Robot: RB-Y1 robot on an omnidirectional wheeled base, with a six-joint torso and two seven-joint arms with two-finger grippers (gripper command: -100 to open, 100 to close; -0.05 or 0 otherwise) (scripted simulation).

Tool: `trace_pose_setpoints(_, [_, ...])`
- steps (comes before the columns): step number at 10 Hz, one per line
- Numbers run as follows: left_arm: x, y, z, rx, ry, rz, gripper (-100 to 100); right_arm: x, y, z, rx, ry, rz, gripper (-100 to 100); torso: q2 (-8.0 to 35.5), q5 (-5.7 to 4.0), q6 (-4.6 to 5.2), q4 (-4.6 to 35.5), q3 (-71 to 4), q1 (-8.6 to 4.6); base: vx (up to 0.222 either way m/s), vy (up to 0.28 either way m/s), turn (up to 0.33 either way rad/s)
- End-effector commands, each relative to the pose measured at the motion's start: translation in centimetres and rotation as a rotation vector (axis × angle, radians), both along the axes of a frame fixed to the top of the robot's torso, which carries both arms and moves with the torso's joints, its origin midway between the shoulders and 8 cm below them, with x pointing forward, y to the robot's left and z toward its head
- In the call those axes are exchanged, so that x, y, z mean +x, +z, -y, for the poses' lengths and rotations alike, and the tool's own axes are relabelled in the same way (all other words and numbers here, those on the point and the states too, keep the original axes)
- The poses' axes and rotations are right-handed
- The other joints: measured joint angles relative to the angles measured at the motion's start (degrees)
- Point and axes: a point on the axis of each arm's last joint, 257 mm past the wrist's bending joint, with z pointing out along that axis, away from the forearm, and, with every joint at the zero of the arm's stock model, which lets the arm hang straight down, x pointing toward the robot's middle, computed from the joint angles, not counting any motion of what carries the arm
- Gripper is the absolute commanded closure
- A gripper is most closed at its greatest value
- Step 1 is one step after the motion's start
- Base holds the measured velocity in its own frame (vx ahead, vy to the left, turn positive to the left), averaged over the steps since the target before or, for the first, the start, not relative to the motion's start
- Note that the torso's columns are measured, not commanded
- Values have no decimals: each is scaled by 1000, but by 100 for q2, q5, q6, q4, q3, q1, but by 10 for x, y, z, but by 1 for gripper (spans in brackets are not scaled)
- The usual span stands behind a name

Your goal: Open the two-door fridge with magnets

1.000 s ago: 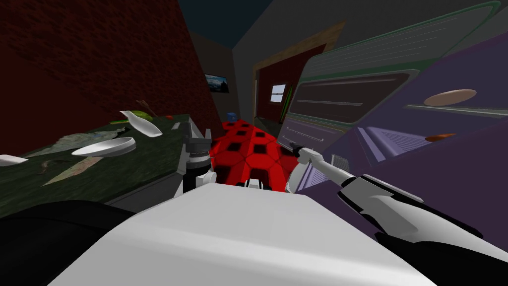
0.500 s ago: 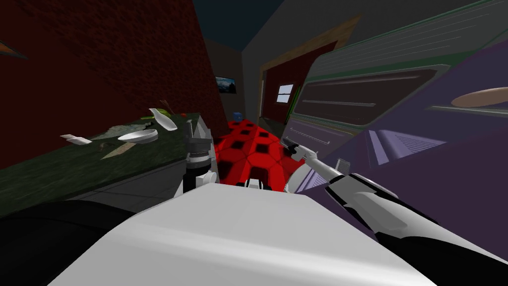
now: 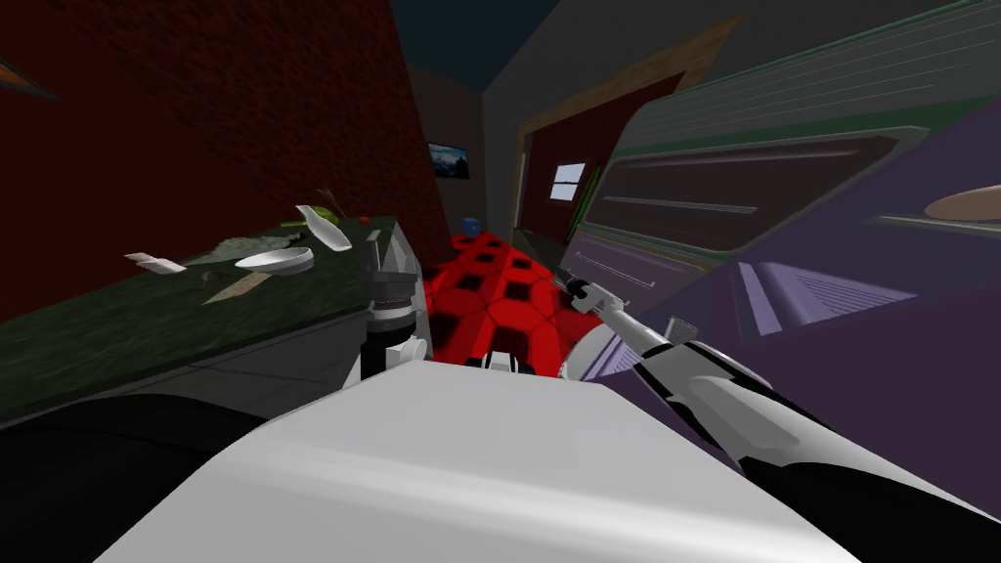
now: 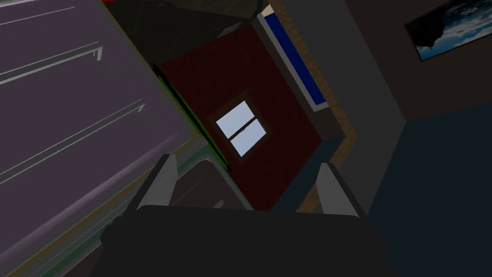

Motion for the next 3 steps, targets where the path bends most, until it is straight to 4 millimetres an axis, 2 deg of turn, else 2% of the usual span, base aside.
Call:
trace_pose_setpoints(1, [0, 0, 0, 0, 0, 0, 0, 12, 28, -51, 284, 47, 62, -100, 8, 0, 6, 4, 7, 12, -140, -154, 196])
trace_pose_setpoints(2, [0, 0, 0, 0, 0, 0, 0, 14, 42, -51, 362, 47, 88, -100, -19, 13, 15, -3, -9, 50, -80, -83, -22])
trace_pose_setpoints(3, [0, 0, 0, 0, 0, 0, 0, 16, 54, -46, 437, 39, 108, -100, -52, 23, 15, -13, -30, 81, -20, -12, -44])
